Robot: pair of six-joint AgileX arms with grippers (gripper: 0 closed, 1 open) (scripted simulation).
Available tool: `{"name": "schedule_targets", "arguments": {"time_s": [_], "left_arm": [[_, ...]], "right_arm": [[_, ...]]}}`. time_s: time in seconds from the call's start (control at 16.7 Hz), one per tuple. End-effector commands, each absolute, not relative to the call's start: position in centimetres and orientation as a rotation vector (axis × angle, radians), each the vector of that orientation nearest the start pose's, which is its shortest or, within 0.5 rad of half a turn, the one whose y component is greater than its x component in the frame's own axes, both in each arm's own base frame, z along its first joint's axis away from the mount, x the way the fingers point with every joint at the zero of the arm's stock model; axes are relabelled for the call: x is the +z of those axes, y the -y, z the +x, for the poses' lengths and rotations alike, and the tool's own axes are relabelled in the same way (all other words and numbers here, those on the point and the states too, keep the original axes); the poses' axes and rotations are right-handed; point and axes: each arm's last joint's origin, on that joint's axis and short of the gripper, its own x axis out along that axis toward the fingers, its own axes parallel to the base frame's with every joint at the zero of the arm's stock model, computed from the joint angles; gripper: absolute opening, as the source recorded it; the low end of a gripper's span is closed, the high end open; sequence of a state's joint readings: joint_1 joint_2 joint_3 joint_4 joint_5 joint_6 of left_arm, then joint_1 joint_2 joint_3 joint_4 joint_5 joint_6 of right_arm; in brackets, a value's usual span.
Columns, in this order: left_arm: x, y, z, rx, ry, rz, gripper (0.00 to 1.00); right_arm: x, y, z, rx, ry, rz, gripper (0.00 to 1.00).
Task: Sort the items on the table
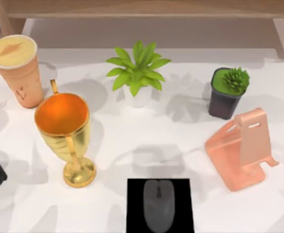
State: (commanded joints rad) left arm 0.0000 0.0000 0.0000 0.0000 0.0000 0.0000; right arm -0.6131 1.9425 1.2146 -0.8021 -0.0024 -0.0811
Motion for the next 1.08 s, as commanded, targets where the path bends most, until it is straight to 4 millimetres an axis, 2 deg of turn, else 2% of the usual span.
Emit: {"name": "schedule_targets", "arguments": {"time_s": [0.24,0.48,0.6,0.78,0.96,1.08], "left_arm": [[16.0,0.1,10.6,0.000,0.000,0.000,1.00],[16.0,0.1,10.6,0.000,0.000,0.000,1.00],[16.0,0.1,10.6,0.000,0.000,0.000,1.00],[16.0,0.1,10.6,0.000,0.000,0.000,1.00],[16.0,0.1,10.6,0.000,0.000,0.000,1.00],[16.0,0.1,10.6,0.000,0.000,0.000,1.00]], "right_arm": [[14.5,19.8,28.6,-0.418,-1.492,0.401,0.00],[14.3,19.7,28.6,-0.417,-1.494,0.402,0.00],[14.9,18.8,28.9,-0.411,-1.468,0.369,0.00],[16.9,14.8,29.6,-0.374,-1.378,0.256,0.00],[19.5,8.5,29.1,-0.288,-1.234,0.106,0.00],[21.2,3.8,27.6,-0.204,-1.110,0.014,0.00]]}}
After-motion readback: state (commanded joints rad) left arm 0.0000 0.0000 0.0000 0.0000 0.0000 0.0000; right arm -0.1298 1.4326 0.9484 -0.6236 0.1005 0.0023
